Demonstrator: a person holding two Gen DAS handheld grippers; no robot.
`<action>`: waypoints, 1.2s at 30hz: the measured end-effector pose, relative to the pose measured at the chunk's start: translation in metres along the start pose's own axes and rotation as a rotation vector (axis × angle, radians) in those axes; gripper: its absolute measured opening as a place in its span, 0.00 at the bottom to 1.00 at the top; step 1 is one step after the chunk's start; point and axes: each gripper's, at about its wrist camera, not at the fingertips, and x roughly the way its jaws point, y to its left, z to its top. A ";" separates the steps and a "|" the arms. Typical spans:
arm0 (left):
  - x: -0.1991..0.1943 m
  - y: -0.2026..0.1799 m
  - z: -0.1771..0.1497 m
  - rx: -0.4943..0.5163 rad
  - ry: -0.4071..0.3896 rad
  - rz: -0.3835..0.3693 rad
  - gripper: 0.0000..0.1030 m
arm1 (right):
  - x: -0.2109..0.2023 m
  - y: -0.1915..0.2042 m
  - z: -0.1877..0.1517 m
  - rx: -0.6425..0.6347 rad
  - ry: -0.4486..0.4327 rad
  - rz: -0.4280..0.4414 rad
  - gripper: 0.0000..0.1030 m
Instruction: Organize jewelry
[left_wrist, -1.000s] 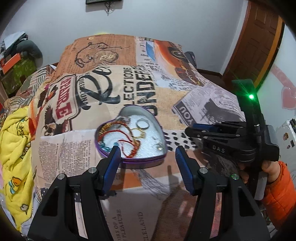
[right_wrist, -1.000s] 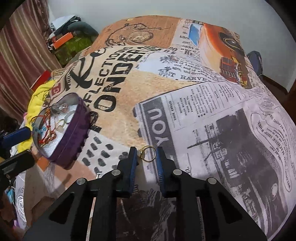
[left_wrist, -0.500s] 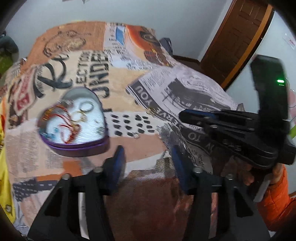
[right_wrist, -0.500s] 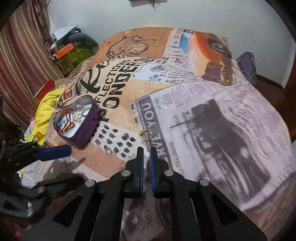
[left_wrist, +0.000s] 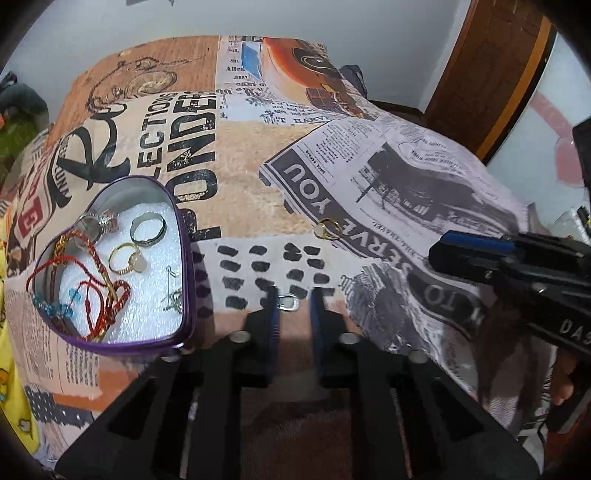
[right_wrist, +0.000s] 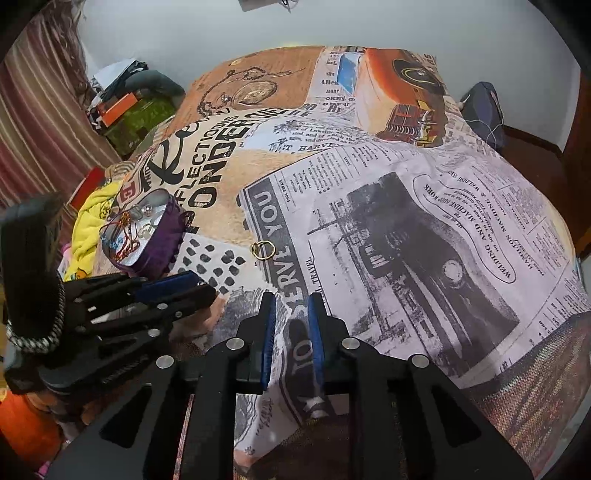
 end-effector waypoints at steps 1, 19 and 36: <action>0.001 0.001 0.001 -0.004 0.001 -0.006 0.07 | 0.001 -0.001 0.001 0.004 -0.001 0.004 0.16; -0.079 0.019 0.017 -0.014 -0.213 -0.008 0.07 | 0.044 0.020 0.021 -0.024 0.061 0.031 0.30; -0.080 0.047 0.007 -0.076 -0.217 -0.017 0.07 | 0.056 0.033 0.023 -0.088 0.027 -0.067 0.18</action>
